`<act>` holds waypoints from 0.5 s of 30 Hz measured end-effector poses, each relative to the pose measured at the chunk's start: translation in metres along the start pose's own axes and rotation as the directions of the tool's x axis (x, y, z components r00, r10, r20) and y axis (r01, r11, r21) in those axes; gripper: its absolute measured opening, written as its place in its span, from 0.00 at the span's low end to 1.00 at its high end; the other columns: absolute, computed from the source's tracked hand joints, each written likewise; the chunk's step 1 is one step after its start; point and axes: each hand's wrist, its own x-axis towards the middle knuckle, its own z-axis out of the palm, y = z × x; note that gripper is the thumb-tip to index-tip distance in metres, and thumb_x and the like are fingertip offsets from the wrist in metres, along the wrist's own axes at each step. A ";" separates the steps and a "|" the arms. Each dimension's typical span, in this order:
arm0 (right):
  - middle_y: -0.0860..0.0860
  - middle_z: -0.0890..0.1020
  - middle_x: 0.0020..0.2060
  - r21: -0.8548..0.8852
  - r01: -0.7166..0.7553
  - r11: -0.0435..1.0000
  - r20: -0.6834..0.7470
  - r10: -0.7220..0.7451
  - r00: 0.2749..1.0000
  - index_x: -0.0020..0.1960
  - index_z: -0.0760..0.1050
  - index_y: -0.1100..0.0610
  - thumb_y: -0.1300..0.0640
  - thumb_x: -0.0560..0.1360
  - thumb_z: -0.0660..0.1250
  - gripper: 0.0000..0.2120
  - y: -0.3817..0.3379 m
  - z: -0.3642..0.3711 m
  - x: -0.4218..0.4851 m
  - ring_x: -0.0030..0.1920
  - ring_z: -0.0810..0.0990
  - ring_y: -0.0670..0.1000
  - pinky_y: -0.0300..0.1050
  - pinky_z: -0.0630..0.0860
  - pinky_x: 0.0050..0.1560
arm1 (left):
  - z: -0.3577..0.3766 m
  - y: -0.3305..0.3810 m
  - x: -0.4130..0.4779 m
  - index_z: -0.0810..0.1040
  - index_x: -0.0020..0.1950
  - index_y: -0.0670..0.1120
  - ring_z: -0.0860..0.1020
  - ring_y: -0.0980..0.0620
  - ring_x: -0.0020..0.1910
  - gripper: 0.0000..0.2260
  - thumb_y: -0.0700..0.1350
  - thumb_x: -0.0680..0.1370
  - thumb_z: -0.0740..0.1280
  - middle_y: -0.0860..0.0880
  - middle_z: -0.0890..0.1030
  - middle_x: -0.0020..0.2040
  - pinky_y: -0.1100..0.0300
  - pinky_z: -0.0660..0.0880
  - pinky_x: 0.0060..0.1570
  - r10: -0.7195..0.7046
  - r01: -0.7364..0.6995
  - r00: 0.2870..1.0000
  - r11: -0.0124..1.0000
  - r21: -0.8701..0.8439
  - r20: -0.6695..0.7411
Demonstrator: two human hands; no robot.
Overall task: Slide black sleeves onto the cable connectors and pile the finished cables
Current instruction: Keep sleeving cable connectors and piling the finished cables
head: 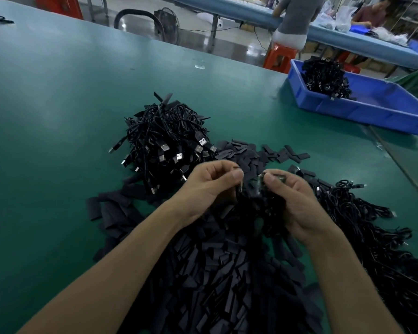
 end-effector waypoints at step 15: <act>0.43 0.86 0.45 -0.797 0.138 0.588 0.321 0.219 0.921 0.50 0.83 0.46 0.36 0.70 0.72 0.17 -0.019 0.011 -0.009 0.46 0.85 0.42 0.35 0.78 0.46 | -0.019 0.060 -0.004 0.81 0.55 0.50 0.61 0.60 0.23 0.11 0.46 0.85 0.58 0.59 0.66 0.24 0.67 0.58 0.25 0.588 -0.341 0.779 0.687 0.642 -0.215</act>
